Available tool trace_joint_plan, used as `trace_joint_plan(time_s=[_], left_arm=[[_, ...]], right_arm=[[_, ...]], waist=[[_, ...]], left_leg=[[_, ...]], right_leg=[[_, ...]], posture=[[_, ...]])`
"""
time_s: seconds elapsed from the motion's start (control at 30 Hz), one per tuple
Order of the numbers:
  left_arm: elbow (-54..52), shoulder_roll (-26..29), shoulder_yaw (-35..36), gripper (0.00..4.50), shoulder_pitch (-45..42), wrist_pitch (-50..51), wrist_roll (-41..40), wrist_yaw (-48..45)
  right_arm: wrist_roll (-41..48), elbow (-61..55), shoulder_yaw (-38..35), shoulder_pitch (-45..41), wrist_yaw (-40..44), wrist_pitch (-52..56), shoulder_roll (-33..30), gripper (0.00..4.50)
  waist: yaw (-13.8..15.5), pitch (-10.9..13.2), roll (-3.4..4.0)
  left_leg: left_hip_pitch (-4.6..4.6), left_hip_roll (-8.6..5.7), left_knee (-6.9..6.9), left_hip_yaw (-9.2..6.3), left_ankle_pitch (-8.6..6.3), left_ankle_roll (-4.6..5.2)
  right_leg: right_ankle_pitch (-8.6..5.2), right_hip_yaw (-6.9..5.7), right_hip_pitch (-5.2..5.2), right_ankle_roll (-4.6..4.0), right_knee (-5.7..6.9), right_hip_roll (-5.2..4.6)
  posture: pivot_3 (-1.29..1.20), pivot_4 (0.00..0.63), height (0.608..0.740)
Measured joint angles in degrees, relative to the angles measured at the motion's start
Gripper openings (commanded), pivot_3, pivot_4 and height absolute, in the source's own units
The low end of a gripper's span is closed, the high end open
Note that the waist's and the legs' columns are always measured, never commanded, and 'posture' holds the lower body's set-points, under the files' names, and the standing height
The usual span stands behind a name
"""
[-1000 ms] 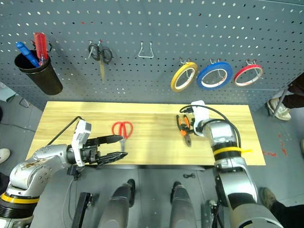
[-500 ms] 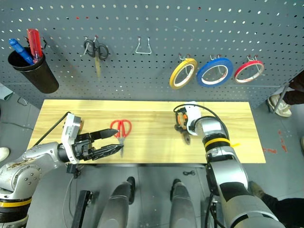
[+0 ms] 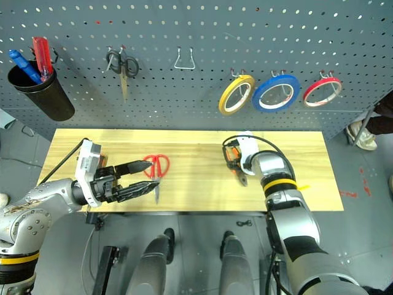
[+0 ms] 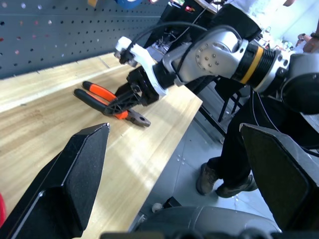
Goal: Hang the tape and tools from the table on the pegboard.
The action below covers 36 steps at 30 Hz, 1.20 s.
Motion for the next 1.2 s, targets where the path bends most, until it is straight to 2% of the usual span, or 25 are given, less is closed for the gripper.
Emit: trace_joint_plan(time_s=[0.13, 0.23, 0.3, 0.43, 0.53, 0.73, 0.87, 1.07, 1.2], left_arm=[[0.1, -0.3, 0.1, 4.50, 0.1, -0.2, -0.1, 0.2], [0.6, -0.6, 2.0, 4.50, -0.4, 0.1, -1.8, 1.5], [1.4, -0.7, 3.9, 4.50, -1.3, 0.8, -3.6, 2.7], [3.2, -1.0, 7.3, 4.50, -4.1, 2.7, -8.5, 4.6], [4.6, -1.8, 8.5, 4.50, -5.6, 3.9, -11.5, 6.1], [7.9, -4.1, 10.8, 4.50, -13.9, 4.3, -17.6, 12.0], [9.8, -6.5, 11.8, 4.50, -18.7, 4.1, -20.6, 16.7], [9.8, -7.6, 12.2, 4.50, -22.2, 3.8, -22.1, 20.3], [9.8, -7.8, 12.2, 4.50, -22.4, 3.7, -22.0, 21.7]], right_arm=[[0.9, -11.0, 0.6, 6.2, 2.6, 4.7, -2.0, 2.69], [3.1, -28.0, 3.3, 14.3, 7.7, 9.4, -6.2, 2.69], [6.3, -39.6, 3.3, 16.6, 10.8, 12.0, -8.6, 2.69], [16.0, -60.6, -2.8, 12.6, 13.5, 15.3, -8.1, 2.69], [20.1, -65.6, -6.4, 6.9, 12.0, 14.2, -5.1, 2.69], [18.9, -60.2, -6.7, -4.8, 5.4, 1.1, 0.2, 2.69], [13.9, -47.2, -6.7, -10.0, 0.3, -14.6, 4.2, 2.69], [10.3, -33.2, -6.5, -16.2, -2.9, -33.0, 8.1, 2.69], [8.9, -25.5, -6.0, -16.8, -3.4, -40.0, 9.4, 2.69]], waist=[[0.4, 0.0, 0.00], [1.0, 0.0, 0.01], [0.7, 0.0, 0.01], [0.1, 0.0, 0.01], [0.3, -0.1, -0.03], [0.8, -0.2, -0.17], [0.8, -0.2, -0.20], [0.4, -0.2, -0.21], [0.2, -0.2, -0.22]], left_leg=[[-0.05, -0.01, -0.04, 0.00, 0.00, -0.01], [-0.31, -0.01, 0.01, -0.03, 0.00, -0.01], [-0.46, -0.01, 0.07, -0.04, 0.01, -0.03], [-0.46, 0.01, 0.08, -0.16, 0.06, -0.11], [-0.47, 0.00, 0.11, -0.26, 0.12, -0.20], [-0.74, -0.04, 0.13, -0.46, 0.33, -0.55], [-0.84, -0.06, 0.12, -0.58, 0.46, -0.74], [-0.84, -0.06, 0.01, -0.60, 0.51, -0.82], [-0.84, -0.06, 0.00, -0.62, 0.53, -0.85]], right_leg=[[0.00, -0.02, -0.01, 0.00, -0.04, 0.00], [0.01, -0.04, -0.21, 0.01, -0.04, 0.00], [0.02, -0.03, -0.36, 0.07, -0.03, 0.00], [0.03, -0.10, -0.38, 0.07, 0.04, 0.07], [0.04, -0.22, -0.26, 0.07, -0.03, 0.06], [0.33, -0.36, -0.27, -0.21, -0.07, 0.06], [0.38, -0.48, -0.30, -0.23, -0.08, 0.07], [0.45, -0.53, -0.29, -0.30, 0.11, 0.07], [0.48, -0.55, -0.29, -0.32, 0.13, 0.07]], posture=[[0.17, 0.365, 0.740], [0.16, 0.338, 0.740], [0.15, 0.329, 0.740], [0.14, 0.312, 0.740], [0.13, 0.296, 0.740], [0.12, 0.295, 0.740], [0.12, 0.295, 0.740], [0.12, 0.295, 0.740], [0.18, 0.304, 0.740]])
